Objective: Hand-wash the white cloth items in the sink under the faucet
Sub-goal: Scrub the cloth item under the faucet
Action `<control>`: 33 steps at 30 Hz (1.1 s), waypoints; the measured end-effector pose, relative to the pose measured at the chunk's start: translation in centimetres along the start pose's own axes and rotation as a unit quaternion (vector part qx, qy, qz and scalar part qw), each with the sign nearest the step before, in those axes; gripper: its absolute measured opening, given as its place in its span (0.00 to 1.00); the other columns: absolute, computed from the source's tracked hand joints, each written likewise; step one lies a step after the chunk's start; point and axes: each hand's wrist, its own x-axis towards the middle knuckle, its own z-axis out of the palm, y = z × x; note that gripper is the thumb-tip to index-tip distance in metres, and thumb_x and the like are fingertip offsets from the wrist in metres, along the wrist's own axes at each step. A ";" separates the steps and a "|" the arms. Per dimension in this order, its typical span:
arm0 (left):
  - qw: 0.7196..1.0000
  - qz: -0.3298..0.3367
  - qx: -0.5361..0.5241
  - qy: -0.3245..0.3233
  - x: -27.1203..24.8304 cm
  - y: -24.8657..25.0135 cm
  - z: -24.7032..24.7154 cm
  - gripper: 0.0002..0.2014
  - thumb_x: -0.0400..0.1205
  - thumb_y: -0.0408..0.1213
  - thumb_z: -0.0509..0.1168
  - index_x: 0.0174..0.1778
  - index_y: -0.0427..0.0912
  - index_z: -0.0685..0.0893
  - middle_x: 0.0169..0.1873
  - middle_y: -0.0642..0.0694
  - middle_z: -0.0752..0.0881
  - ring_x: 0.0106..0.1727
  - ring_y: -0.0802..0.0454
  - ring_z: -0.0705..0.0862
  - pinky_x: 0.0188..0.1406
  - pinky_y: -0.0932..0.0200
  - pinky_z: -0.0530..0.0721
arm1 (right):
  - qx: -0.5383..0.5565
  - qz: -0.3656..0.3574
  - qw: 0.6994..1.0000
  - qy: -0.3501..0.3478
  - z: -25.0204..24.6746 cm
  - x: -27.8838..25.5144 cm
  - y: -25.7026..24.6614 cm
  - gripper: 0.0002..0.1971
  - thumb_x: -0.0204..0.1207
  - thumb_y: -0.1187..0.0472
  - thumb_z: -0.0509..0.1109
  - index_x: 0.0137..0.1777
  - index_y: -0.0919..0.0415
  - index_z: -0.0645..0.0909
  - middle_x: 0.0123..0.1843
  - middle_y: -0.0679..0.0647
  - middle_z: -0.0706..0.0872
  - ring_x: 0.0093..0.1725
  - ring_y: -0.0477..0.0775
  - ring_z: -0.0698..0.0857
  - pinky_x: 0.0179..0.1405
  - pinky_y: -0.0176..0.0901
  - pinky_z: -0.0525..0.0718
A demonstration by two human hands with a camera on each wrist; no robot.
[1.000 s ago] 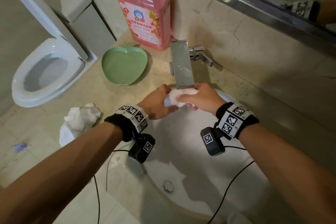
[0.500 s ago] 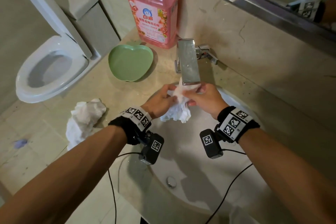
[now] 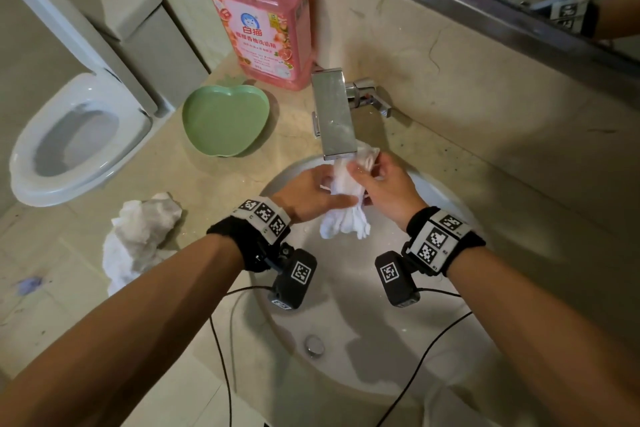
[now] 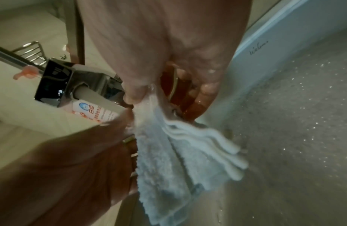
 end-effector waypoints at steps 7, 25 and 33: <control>0.992 -0.037 -0.039 0.113 0.2 -0.7 -0.7 0.15 0.90 0.34 0.56 0.68 0.33 0.81 0.61 0.38 0.86 0.64 0.41 0.84 0.71 0.46 0.77 | -0.048 0.006 0.998 -0.035 1.1 0.1 0.1 0.15 0.71 0.56 0.82 0.57 0.51 0.85 0.50 0.44 0.91 0.52 0.46 0.89 0.49 0.37 0.86; 0.981 -0.052 -0.133 0.128 -2.3 -3.0 -4.7 0.04 0.87 0.36 0.62 0.54 0.43 0.72 0.53 0.32 0.88 0.47 0.34 0.90 0.41 0.32 0.90 | -0.020 -0.027 0.993 -0.112 -0.3 -0.9 -2.0 0.24 0.79 0.77 0.63 0.64 0.47 0.80 0.59 0.49 0.90 0.58 0.50 0.90 0.60 0.52 0.87; 0.987 -0.013 -0.149 0.062 -0.7 -2.9 -4.8 0.16 0.83 0.17 0.58 0.41 0.45 0.77 0.34 0.53 0.88 0.35 0.50 0.87 0.35 0.54 0.89 | -0.090 -0.100 0.989 -0.065 -2.3 -1.0 -1.3 0.26 0.76 0.82 0.60 0.40 0.48 0.87 0.49 0.43 0.90 0.51 0.41 0.87 0.63 0.55 0.86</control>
